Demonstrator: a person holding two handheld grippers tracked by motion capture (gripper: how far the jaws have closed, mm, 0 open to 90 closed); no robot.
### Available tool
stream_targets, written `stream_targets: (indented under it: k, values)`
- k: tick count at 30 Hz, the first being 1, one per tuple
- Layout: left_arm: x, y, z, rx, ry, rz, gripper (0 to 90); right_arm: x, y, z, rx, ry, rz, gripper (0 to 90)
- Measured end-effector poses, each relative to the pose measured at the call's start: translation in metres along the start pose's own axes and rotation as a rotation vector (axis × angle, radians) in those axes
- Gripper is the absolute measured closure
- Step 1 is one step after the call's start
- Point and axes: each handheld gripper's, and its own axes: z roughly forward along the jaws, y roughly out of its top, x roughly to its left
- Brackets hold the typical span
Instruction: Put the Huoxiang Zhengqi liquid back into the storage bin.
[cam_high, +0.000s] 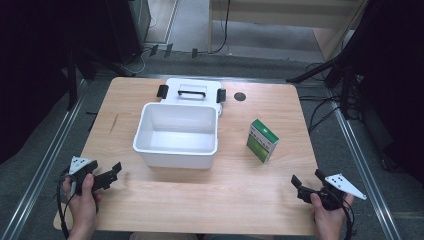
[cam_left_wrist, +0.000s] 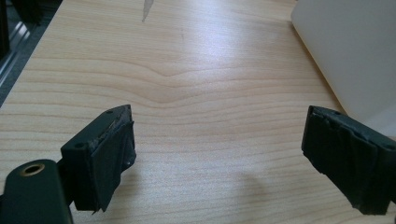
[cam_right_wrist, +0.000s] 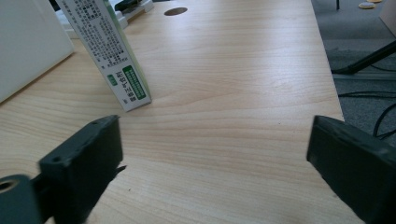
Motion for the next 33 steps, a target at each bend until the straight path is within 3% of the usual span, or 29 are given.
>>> stream_targets:
  k: [3,7,13,16,21,25,30,33]
  values:
    - [0.000,0.000,0.000,0.000,-0.001,-0.001,10.4,0.000,0.000,0.000,-0.002,-0.007,0.012,12.7]
    - [0.000,0.000,-0.001,0.003,-0.009,-0.001,10.4,0.000,0.000,0.000,0.000,-0.012,0.012,13.0]
    - [0.000,0.000,-0.001,0.005,-0.010,-0.002,10.4,0.002,0.000,0.001,0.018,0.019,0.003,17.7]
    - [0.000,0.000,0.000,0.006,-0.012,-0.003,10.4,0.005,0.002,0.001,-0.002,-0.021,-0.030,30.3]
    - [0.000,0.000,0.000,0.004,-0.009,-0.001,10.5,0.007,0.007,0.002,-0.024,-0.065,-0.100,36.2]
    - [0.000,0.000,-0.001,0.004,-0.010,-0.001,10.4,0.009,0.012,-0.001,-0.034,-0.058,-0.087,32.8]
    - [0.000,0.000,0.000,0.006,-0.014,-0.004,10.4,0.018,0.018,-0.005,-0.022,-0.068,-0.165,35.5]
    - [0.000,0.000,0.000,0.004,-0.013,-0.005,10.4,0.018,0.024,-0.004,-0.001,-0.022,-0.172,38.7]
